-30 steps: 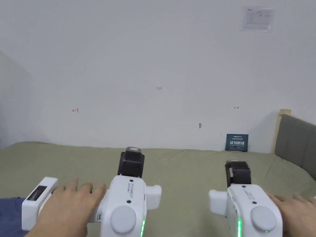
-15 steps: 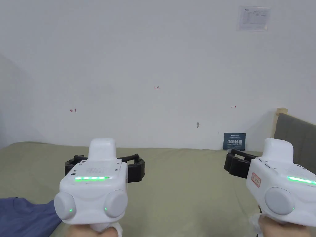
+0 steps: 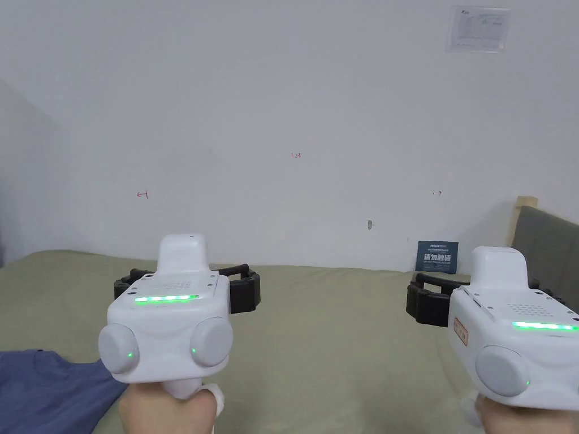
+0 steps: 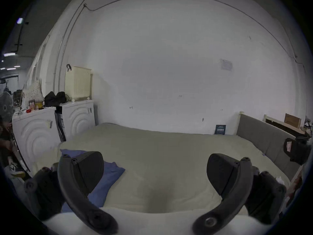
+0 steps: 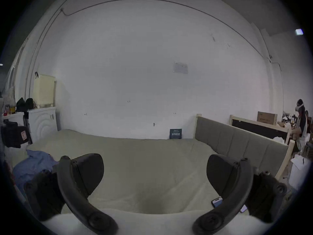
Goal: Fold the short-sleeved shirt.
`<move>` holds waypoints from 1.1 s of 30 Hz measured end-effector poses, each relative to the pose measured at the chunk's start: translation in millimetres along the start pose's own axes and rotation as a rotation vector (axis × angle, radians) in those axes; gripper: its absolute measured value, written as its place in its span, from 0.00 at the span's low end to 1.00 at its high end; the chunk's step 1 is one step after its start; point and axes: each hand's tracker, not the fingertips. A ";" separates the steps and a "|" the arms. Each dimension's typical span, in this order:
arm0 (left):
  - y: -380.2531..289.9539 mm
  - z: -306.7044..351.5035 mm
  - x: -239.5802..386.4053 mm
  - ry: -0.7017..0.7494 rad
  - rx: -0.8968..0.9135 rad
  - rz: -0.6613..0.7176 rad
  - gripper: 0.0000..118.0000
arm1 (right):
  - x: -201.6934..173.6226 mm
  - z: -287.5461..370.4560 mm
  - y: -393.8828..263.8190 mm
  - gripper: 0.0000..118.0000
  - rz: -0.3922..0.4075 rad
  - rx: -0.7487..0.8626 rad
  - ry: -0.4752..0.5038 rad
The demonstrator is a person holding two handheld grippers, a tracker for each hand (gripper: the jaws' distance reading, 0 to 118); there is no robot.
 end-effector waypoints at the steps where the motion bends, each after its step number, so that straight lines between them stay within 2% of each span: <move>1: -0.8 -0.5 -1.7 -0.006 -0.004 0.008 1.00 | 0.8 0.2 -0.6 1.00 -0.002 -0.004 0.008; 6: -4.3 6.2 -8.2 -0.028 0.014 0.054 0.99 | -2.5 4.8 -5.8 1.00 0.035 -0.013 0.005; 7: -3.6 7.8 -7.6 -0.029 0.007 0.048 0.94 | -3.2 5.9 -7.1 1.00 0.041 -0.019 0.001; 8: -4.3 9.7 -8.0 -0.037 0.010 0.043 0.82 | -3.5 7.3 -8.5 1.00 0.045 -0.026 0.005; 9: -5.1 12.0 -6.9 -0.054 0.020 0.033 0.47 | -3.9 7.7 -10.4 0.99 0.051 -0.042 0.009; 11: -7.4 15.0 -0.7 -0.059 0.034 0.011 0.25 | -7.2 8.2 -15.0 0.95 0.059 -0.082 0.022; 12: -8.6 15.0 1.7 -0.015 0.032 -0.028 0.15 | -9.4 9.4 -17.3 0.91 0.066 -0.088 0.027; 13: -11.7 14.8 4.2 0.005 0.039 -0.024 0.01 | -12.1 10.0 -20.0 0.67 0.073 -0.081 0.031; 14: -14.4 15.4 4.4 -0.019 0.043 -0.006 0.01 | -15.0 7.4 -23.0 0.33 0.085 -0.082 0.031; 15: -14.7 15.3 4.1 -0.042 0.030 0.006 0.01 | -15.3 5.5 -25.2 0.09 0.088 -0.091 0.021; 18: -20.1 15.3 8.1 -0.053 0.012 -0.020 0.01 | -11.3 6.0 -30.4 0.08 0.043 -0.124 0.068; 20: -23.8 17.3 8.8 -0.060 0.023 -0.045 0.01 | -14.7 7.9 -30.5 0.06 0.061 -0.105 0.054; 23: -21.6 20.7 3.5 -0.060 0.016 -0.050 0.00 | -21.1 11.0 -24.7 0.06 0.045 -0.066 0.078; 25: -18.3 23.8 -5.6 -0.034 0.026 -0.056 0.00 | -30.1 10.7 -17.7 0.05 0.018 -0.065 0.132; 26: -15.5 26.5 -12.3 -0.005 0.035 -0.069 0.00 | -36.8 11.2 -14.3 0.05 0.000 -0.049 0.164; 28: -9.1 32.4 -30.2 0.032 0.040 -0.064 0.00 | -55.0 11.4 -7.7 0.05 0.021 -0.039 0.182; 33: 0.3 59.8 -92.2 0.219 0.070 -0.039 0.00 | -121.6 22.1 2.8 0.05 0.018 -0.005 0.388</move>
